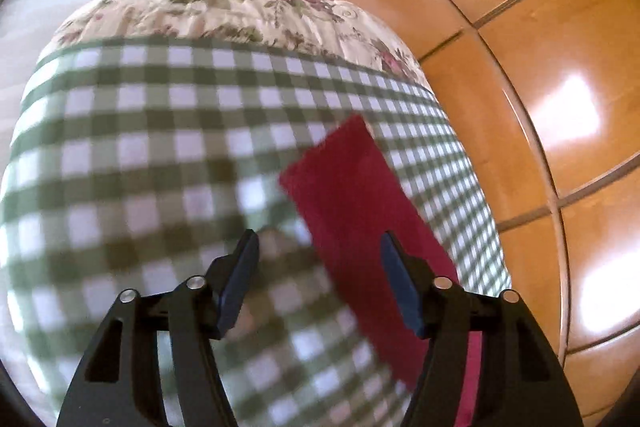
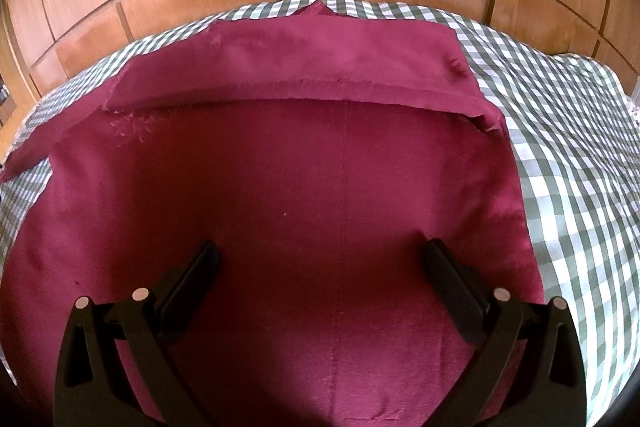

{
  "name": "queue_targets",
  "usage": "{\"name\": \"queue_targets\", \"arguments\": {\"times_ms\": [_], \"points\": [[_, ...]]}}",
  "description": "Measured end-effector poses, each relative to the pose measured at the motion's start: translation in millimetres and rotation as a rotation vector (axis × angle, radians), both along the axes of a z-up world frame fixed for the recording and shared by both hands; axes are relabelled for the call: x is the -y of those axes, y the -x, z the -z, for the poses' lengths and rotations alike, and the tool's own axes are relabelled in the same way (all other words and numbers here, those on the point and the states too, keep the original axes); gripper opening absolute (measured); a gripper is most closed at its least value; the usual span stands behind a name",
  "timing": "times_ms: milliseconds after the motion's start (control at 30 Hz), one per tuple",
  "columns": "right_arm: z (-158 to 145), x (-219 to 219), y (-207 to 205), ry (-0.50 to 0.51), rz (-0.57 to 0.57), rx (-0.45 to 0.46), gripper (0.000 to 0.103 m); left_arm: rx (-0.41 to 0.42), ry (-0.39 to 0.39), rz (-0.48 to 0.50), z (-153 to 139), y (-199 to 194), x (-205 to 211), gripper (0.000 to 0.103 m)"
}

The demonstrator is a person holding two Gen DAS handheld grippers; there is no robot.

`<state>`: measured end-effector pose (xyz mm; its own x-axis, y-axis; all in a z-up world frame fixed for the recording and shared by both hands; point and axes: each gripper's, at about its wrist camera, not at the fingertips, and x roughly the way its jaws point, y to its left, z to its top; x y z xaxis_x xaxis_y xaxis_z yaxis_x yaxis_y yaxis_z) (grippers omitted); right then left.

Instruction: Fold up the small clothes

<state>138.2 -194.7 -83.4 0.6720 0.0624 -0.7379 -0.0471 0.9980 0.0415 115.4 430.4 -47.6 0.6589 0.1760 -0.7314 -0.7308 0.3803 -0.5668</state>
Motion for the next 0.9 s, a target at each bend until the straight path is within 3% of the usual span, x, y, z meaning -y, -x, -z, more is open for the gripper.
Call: {"name": "queue_targets", "arguments": {"times_ms": [33,67,133,233,433,533,633,700,733,767,800,833,900], "points": [[0,-1,-1,0.004,0.000,-0.001,0.101,-0.006,-0.007,0.018,0,-7,-3,0.023],[0,-1,-1,0.005,0.001,-0.002,0.101,-0.013,0.002,0.053,-1,-17,-6,0.008],[0,-1,-1,0.008,0.002,-0.002,0.101,0.003,-0.009,0.077,-7,-23,-6,0.006],[0,-2,-1,0.012,0.004,-0.003,0.101,0.079,-0.062,0.193,-34,-33,27,0.006],[0,-2,-1,0.007,0.004,-0.003,0.101,0.265,-0.173,0.585,-94,-47,175,0.006],[0,-1,-1,-0.002,0.004,-0.001,0.101,0.288,-0.212,0.775,-100,-54,257,0.006],[0,-1,-1,-0.009,0.002,-0.002,0.101,0.237,-0.230,0.930,-83,-61,327,0.006],[0,0,-1,-0.018,0.000,-0.005,0.101,0.180,-0.228,1.001,-68,-66,356,0.011],[-1,1,-2,-0.025,-0.004,-0.011,0.101,0.155,-0.228,1.029,-61,-65,366,0.029],[-3,2,-1,-0.032,-0.005,-0.015,0.101,0.142,-0.219,1.059,-57,-62,375,0.053],[-5,4,-2,-0.047,-0.007,-0.021,0.101,0.144,-0.218,1.056,-55,-54,378,0.062],[-8,4,-2,-0.059,-0.005,-0.024,0.099,0.150,-0.222,1.046,-54,-47,378,0.068],[-17,7,-4,-0.119,-0.006,-0.030,0.085,0.141,-0.226,1.054,-52,-33,374,0.068]]}}
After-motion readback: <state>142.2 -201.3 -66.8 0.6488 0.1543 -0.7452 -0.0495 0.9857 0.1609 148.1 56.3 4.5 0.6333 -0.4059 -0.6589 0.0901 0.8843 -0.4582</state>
